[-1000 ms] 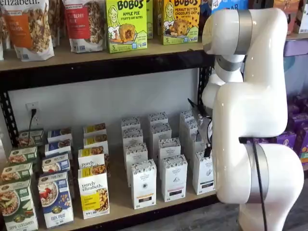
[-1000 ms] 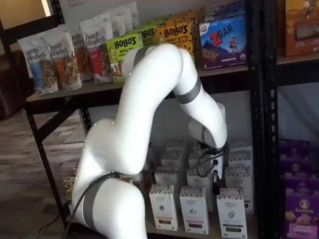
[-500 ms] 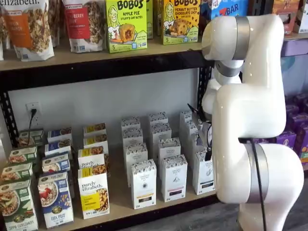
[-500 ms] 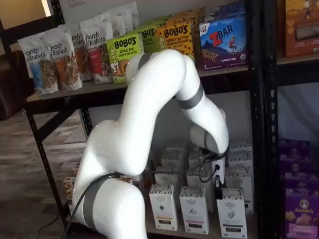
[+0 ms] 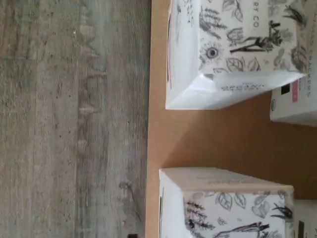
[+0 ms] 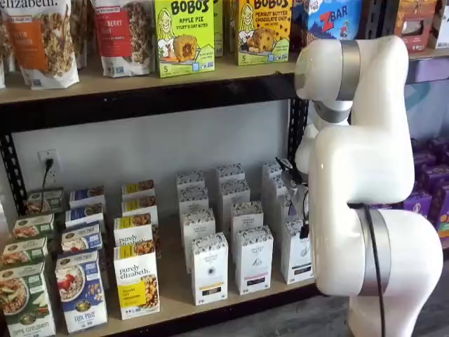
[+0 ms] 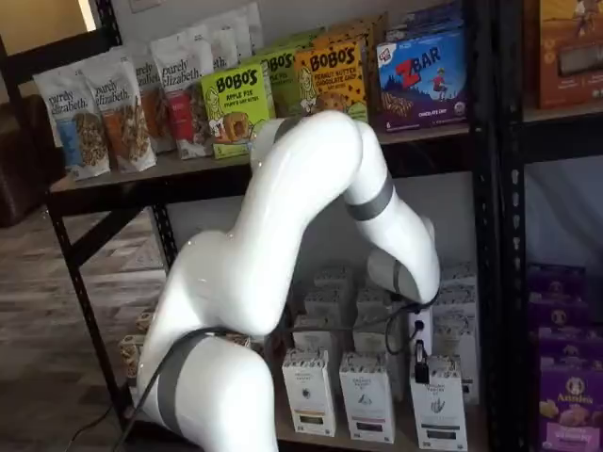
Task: Pick up the white box with a green strip in the middle, on the bottom shelf, the sixth box from the left
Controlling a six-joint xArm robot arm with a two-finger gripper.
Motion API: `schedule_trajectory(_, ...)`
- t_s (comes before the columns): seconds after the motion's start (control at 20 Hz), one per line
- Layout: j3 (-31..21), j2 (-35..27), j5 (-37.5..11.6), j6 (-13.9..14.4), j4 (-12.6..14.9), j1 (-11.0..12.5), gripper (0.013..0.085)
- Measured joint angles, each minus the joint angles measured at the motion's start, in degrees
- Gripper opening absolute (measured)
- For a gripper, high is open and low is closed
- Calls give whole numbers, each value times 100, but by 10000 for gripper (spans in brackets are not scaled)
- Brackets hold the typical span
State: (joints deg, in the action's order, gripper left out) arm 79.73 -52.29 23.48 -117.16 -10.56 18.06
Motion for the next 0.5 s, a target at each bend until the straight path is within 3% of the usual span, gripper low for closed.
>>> schedule_trajectory(0.15,154,-127,34,146,179,13,850)
schedule_trajectory(0.5,383,-370,40,792,887,-3,850)
